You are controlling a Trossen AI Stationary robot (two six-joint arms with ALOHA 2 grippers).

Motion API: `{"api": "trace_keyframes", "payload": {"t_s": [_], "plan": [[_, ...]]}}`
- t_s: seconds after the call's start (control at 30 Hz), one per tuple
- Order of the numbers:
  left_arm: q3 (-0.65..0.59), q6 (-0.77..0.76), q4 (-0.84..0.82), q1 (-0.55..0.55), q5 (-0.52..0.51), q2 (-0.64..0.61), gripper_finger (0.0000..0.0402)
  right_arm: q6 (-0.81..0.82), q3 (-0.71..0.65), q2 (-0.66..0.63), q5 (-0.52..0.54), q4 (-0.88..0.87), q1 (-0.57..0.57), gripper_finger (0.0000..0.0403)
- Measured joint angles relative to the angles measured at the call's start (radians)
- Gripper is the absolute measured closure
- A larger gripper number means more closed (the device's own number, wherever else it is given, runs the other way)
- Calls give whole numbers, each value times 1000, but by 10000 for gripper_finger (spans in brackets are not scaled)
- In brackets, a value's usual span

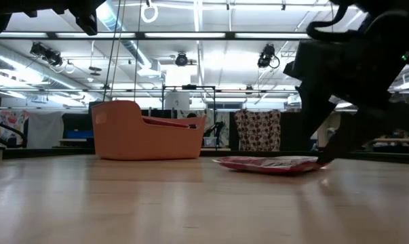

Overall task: Sort popcorn bags into baskets
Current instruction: Put the red popcorn bag into the orange bin

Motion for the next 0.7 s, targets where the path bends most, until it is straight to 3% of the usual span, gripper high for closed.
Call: {"api": "trace_keyframes", "payload": {"t_s": [0.2,0.4,0.53,0.7], "plan": [[0,1,-1,0,0,0,285,-9,-14,26,1,30,-24,199],[0,2,2,0,0,0,285,-56,-74,18,7,102,-50,216],[0,3,1,0,0,0,285,-101,-94,18,-2,134,-62,262],[0,3,1,0,0,0,285,-124,-97,22,-25,141,-68,351]]}}
